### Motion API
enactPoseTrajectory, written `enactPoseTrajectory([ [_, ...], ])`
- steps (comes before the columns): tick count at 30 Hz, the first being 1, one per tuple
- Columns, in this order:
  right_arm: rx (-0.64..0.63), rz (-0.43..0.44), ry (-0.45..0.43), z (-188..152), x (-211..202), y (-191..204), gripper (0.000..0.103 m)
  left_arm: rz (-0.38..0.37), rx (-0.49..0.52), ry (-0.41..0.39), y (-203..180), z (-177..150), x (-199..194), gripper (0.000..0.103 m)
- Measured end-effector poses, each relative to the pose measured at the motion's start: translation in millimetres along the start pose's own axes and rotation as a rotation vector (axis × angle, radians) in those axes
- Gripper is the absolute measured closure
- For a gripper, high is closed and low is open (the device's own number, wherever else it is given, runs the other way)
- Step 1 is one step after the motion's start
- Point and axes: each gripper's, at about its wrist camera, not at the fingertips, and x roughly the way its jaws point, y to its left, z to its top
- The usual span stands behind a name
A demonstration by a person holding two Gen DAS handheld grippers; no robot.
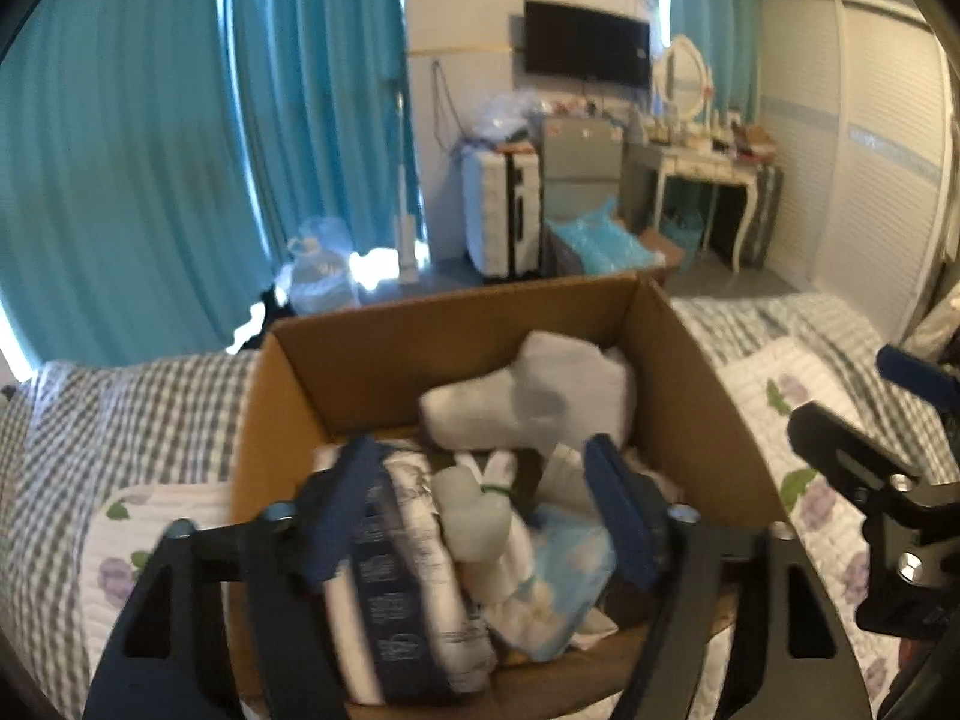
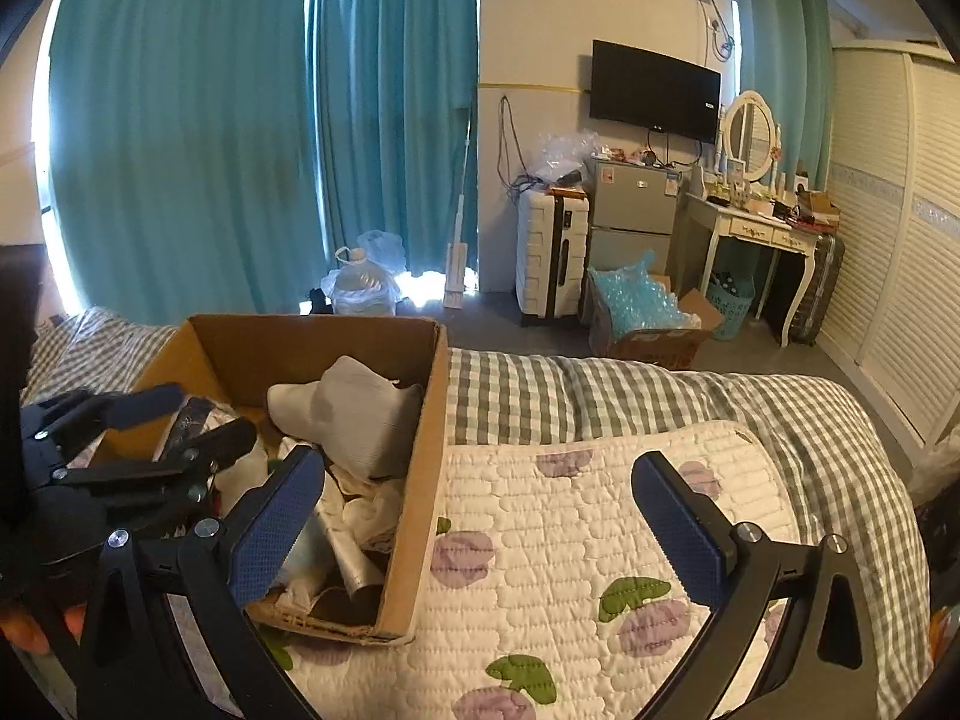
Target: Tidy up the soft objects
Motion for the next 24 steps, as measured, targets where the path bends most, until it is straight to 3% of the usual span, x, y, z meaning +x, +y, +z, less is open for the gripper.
enactPoseTrajectory([
  [8, 0.008, -0.007, -0.027, 16.1, -27.8, -1.9, 0.000, 0.077, -0.014, -0.097, 11.6, 24.7, -74.3, 0.020],
  [11, 0.005, -0.001, -0.082, 33.9, -64.2, 2.1, 0.000, 0.094, -0.041, -0.167, 20.5, 40.7, -125.1, 0.018],
  [14, -0.010, 0.007, -0.154, 52.6, -111.9, 9.1, 0.000, 0.113, -0.070, -0.263, 26.2, 51.1, -189.7, 0.005],
  [16, -0.021, 0.018, -0.203, 62.2, -147.4, 15.9, 0.000, 0.133, -0.073, -0.310, 26.1, 54.4, -221.1, 0.004],
  [20, -0.035, 0.022, -0.257, 72.1, -206.0, 26.0, 0.000, 0.175, -0.077, -0.378, 31.2, 47.2, -285.8, 0.000],
  [24, -0.058, 0.060, -0.297, 71.0, -250.3, 34.3, 0.000, 0.188, -0.097, -0.407, 35.2, 32.4, -315.1, 0.000],
])
